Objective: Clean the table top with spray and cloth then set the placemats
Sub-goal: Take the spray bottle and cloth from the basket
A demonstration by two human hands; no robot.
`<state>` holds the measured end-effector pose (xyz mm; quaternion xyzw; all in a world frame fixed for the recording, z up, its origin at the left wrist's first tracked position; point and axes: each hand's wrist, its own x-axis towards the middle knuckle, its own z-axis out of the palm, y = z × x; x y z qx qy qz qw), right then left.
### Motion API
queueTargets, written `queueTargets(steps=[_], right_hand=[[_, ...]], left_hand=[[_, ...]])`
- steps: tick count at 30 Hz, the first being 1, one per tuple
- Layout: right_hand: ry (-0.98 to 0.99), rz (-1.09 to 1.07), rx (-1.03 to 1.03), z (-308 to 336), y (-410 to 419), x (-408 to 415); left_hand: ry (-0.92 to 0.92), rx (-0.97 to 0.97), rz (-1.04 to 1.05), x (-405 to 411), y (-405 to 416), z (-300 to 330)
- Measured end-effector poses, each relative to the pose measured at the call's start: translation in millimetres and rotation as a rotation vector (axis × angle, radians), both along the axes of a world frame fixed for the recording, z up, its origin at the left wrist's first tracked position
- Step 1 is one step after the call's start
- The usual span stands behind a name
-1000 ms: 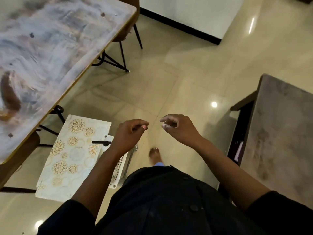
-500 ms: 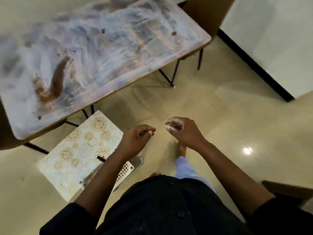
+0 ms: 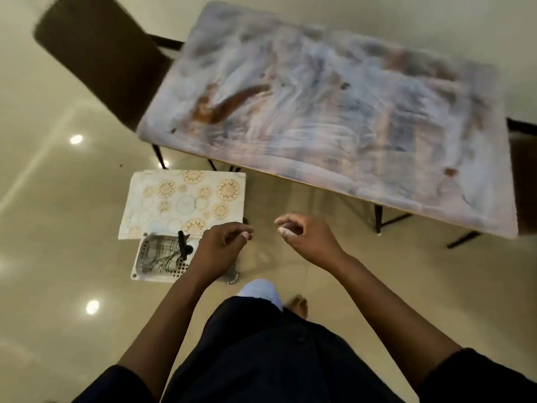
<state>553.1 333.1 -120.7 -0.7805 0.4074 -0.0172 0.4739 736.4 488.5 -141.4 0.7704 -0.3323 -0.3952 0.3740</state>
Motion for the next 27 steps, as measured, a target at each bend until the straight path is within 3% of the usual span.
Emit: queueTargets(steps=[8,13,22,27], right_hand=[[0.029,0.523,-0.022,-7,-35,129],[-0.047,0.696,-0.047,-9,-27,211],[0.004,1.075,-0.106,-21,12,348],[0.064,1.282,-0.139,-83,50,416]], left_hand=[[-0.026,-0.021,0.528,27,42,-16],[-0.092,0.059,0.775,52,71,-31],[-0.094,0.323,0.990,120,120,-64],[-0.075,0.473,1.044,139,141,-115]])
